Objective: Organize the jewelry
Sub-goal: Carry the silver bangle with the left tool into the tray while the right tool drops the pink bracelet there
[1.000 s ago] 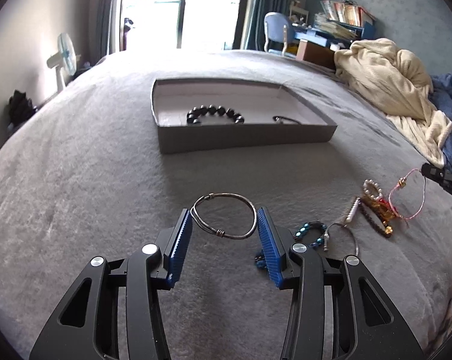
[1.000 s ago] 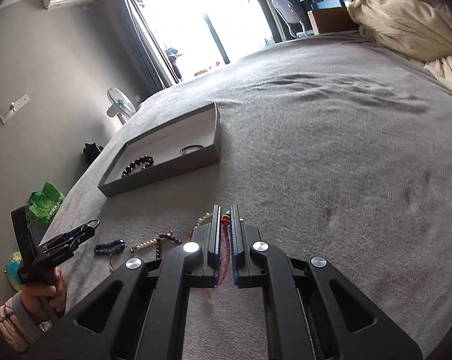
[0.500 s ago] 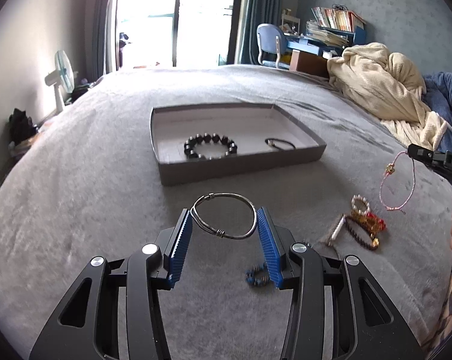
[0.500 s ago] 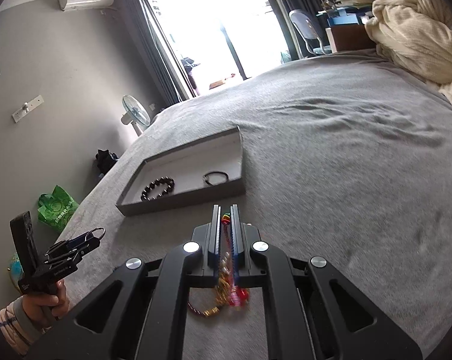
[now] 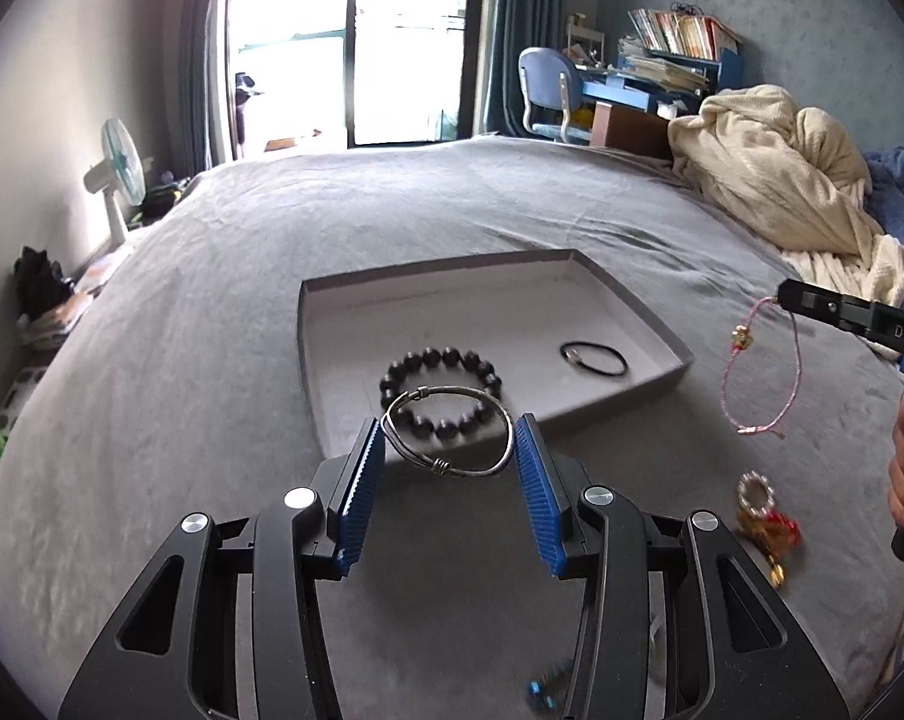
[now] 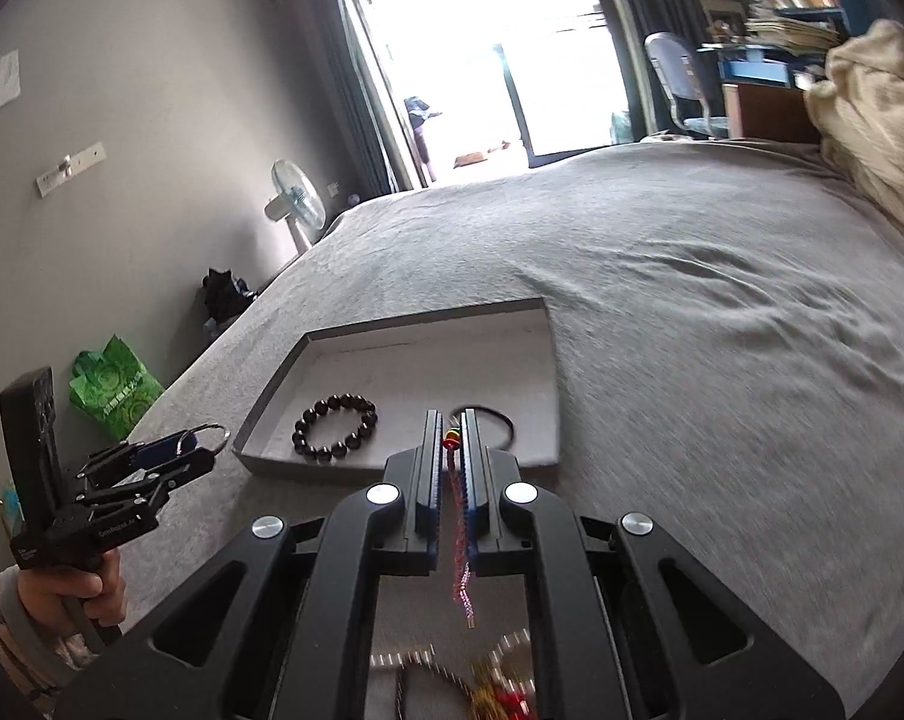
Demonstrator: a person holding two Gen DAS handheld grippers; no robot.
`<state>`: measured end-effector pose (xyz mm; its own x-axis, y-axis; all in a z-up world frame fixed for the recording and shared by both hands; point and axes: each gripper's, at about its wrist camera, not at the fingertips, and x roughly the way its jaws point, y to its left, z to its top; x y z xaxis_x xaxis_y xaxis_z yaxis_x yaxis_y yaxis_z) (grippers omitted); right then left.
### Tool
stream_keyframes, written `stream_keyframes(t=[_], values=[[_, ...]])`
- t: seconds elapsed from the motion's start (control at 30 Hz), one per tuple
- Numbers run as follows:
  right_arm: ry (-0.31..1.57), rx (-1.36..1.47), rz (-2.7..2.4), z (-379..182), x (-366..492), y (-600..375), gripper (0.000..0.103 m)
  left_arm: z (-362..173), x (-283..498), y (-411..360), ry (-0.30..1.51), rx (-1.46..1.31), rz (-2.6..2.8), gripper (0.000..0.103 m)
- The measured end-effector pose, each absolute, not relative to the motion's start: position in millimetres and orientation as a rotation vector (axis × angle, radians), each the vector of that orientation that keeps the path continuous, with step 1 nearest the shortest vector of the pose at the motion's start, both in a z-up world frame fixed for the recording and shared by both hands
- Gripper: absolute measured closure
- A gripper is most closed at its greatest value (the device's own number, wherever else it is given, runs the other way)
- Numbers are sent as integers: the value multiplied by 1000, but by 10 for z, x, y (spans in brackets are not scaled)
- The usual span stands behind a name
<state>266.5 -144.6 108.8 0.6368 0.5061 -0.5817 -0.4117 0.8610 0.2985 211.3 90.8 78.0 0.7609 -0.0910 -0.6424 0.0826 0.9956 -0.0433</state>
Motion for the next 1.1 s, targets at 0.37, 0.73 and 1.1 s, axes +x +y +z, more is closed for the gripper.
stream_keyframes(t=[0.37, 0.73, 1.1], values=[[747, 131, 589, 938, 3448, -819, 97, 774, 2943, 1005, 755, -13, -76, 57], [870, 161, 546, 516, 4338, -441, 97, 494, 3812, 1166, 897, -64, -66, 57], [971, 30, 428, 229, 4564, -598, 97, 134, 4135, 1172, 1067, -29, -42, 56]])
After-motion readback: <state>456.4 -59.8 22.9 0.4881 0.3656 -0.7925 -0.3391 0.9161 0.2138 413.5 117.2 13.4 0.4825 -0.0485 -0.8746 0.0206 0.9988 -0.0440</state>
